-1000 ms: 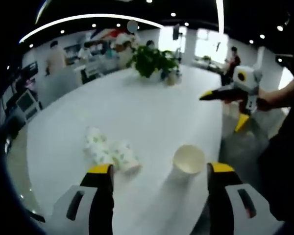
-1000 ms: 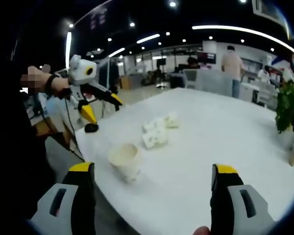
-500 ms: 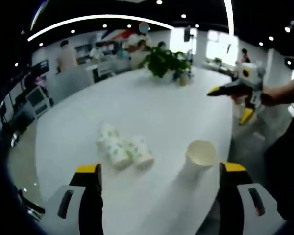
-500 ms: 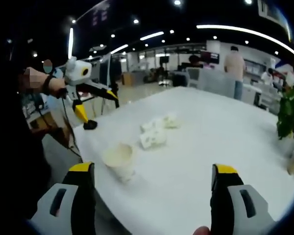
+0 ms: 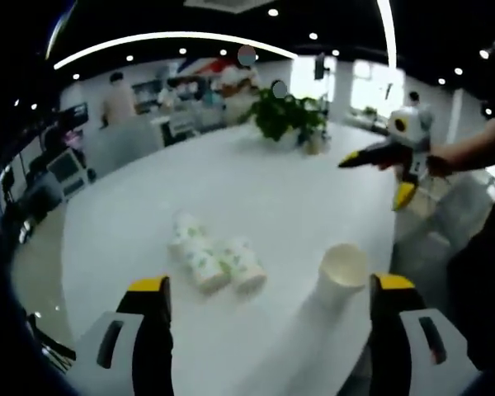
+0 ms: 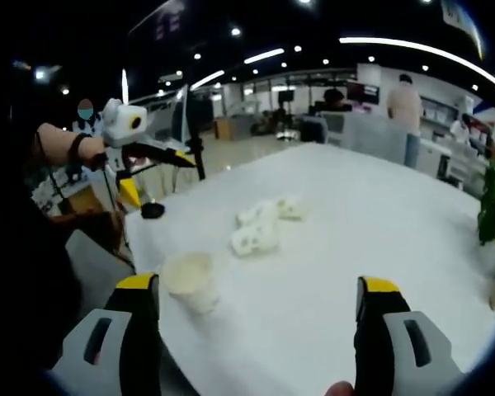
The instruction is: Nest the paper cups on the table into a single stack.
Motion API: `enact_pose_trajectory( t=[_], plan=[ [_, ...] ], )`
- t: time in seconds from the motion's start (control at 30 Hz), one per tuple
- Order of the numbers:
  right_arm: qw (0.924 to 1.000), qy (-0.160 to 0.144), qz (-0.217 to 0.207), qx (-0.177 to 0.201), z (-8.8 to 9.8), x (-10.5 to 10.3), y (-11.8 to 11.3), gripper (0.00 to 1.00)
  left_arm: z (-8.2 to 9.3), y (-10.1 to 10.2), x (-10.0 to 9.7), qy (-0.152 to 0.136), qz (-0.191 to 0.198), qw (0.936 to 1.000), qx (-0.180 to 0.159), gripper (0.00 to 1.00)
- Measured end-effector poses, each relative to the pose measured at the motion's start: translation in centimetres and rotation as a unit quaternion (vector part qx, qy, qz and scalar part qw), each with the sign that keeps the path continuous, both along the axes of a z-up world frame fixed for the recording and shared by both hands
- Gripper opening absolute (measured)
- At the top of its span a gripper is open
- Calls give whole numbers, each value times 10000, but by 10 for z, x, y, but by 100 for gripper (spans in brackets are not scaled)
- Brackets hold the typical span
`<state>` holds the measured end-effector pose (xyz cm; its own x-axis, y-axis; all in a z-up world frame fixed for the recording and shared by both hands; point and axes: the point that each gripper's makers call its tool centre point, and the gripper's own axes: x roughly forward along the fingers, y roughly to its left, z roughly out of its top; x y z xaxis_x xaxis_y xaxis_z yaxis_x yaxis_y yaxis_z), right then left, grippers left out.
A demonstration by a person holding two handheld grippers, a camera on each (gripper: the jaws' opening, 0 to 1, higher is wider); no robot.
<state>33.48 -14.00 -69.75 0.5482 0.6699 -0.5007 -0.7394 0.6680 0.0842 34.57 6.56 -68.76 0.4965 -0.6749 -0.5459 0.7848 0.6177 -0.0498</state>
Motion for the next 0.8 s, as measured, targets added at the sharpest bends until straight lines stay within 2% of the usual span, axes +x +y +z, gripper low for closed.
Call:
enact_pose_trajectory(
  t=[0.2,0.3,0.43,0.53,0.63,0.8],
  plan=[
    [9998,12,187,13,10,44,-2,95,-4,5,3,-51,122,9999,-26,99],
    [9995,3,306,91,17,65,2,94,-6,10,3,-55,182,9998,-44,99],
    [9978,38,667,17,19,90,14,92,-11,18,2,-65,222,9997,66,99],
    [9961,30,884,48,23,99,26,87,-14,25,2,-13,297,9995,68,99],
    [9934,31,1148,-47,19,107,39,84,-16,27,3,-13,331,9994,97,99],
    [9863,237,1611,-267,0,113,55,78,-18,30,5,-45,347,9993,152,99]
  ],
)
